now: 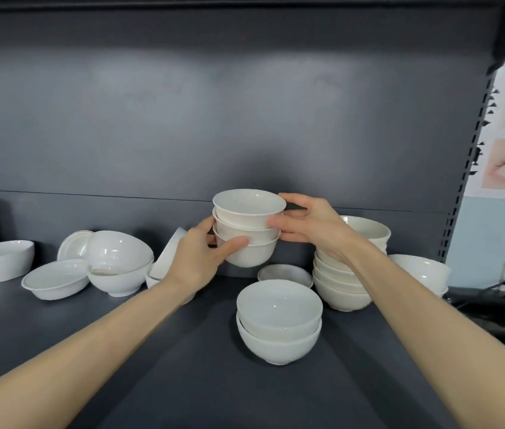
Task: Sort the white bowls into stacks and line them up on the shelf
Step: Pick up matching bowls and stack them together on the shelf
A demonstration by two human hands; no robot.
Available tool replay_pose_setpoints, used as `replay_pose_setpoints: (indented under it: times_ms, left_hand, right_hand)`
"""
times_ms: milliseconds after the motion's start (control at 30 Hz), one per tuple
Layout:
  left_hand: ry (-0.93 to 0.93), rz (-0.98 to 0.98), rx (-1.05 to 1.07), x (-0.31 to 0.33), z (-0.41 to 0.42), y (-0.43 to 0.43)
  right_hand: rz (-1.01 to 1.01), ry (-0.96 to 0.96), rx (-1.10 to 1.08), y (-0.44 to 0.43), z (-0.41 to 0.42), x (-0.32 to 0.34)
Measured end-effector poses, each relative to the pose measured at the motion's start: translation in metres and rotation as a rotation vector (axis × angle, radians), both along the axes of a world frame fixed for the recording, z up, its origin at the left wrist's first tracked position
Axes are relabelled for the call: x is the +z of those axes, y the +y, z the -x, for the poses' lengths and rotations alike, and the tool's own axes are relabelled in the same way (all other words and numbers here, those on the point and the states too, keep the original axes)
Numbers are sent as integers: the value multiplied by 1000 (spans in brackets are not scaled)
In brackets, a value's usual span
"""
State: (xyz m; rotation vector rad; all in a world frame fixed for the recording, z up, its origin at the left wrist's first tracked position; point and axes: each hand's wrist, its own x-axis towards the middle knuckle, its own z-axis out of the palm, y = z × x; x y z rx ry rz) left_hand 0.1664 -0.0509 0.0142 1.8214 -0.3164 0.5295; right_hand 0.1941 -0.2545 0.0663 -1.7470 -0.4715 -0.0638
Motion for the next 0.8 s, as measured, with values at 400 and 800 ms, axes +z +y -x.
replay_pose_setpoints:
  times_ms: [400, 800]
  left_hand:
    - [-14, -11, -241, 33, 36, -67]
    - [22, 28, -353, 34, 31, -208]
  right_hand:
    - [45, -78, -239, -76, 100, 31]
    - [-6, -90, -413, -205, 122, 31]
